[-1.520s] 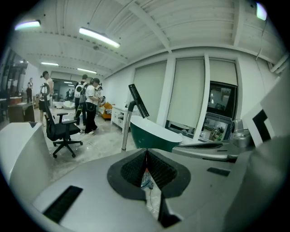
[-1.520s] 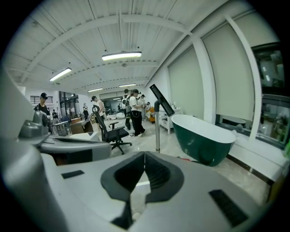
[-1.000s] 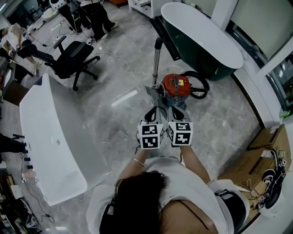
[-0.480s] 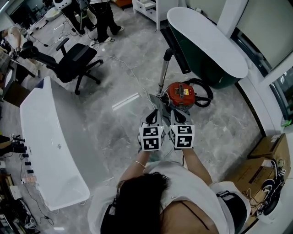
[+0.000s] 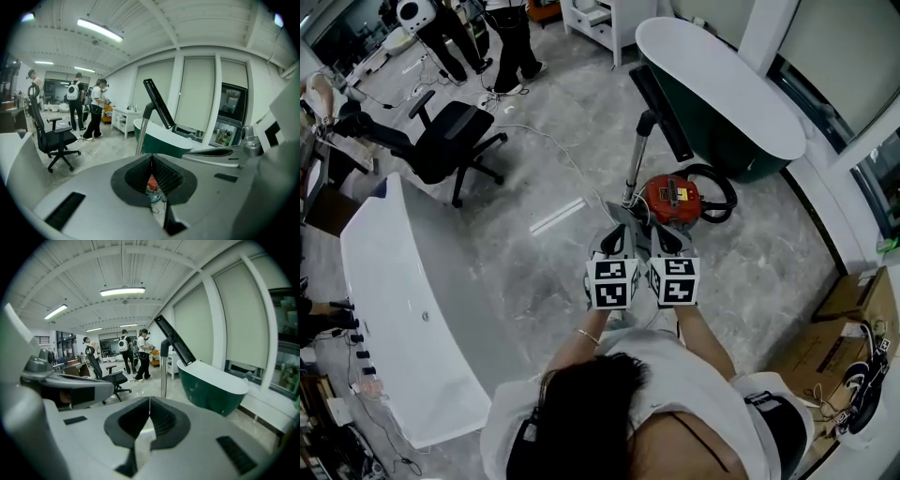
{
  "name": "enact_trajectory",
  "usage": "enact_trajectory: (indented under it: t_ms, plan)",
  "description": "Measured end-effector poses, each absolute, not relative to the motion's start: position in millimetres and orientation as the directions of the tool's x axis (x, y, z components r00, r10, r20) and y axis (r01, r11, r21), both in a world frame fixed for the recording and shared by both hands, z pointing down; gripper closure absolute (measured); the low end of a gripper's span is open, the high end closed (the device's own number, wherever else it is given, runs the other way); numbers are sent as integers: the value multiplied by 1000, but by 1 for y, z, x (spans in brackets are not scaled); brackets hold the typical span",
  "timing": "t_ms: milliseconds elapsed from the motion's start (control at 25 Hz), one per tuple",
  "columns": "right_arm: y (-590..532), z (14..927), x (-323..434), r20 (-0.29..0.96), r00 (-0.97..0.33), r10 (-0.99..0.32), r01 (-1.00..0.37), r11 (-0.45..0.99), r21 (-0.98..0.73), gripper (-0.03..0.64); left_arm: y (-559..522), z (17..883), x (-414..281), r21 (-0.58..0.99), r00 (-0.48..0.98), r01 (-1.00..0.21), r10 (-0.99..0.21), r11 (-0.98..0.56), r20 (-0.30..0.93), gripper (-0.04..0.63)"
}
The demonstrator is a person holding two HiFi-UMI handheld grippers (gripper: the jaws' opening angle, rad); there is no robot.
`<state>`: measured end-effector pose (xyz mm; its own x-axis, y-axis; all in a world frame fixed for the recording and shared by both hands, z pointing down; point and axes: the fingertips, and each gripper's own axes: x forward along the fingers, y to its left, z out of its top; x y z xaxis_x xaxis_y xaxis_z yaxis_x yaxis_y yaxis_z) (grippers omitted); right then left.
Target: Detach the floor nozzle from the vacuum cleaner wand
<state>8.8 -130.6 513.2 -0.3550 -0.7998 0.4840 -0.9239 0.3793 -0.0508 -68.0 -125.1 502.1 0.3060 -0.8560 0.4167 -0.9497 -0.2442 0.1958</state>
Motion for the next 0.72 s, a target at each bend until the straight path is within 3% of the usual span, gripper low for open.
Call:
enact_trajectory:
  t_ms: [720]
  plan:
    - [-155, 515, -9, 478, -281, -832, -954, 297, -42, 601, -158, 507, -97, 196, 355, -934, -841, -299, 408, 591]
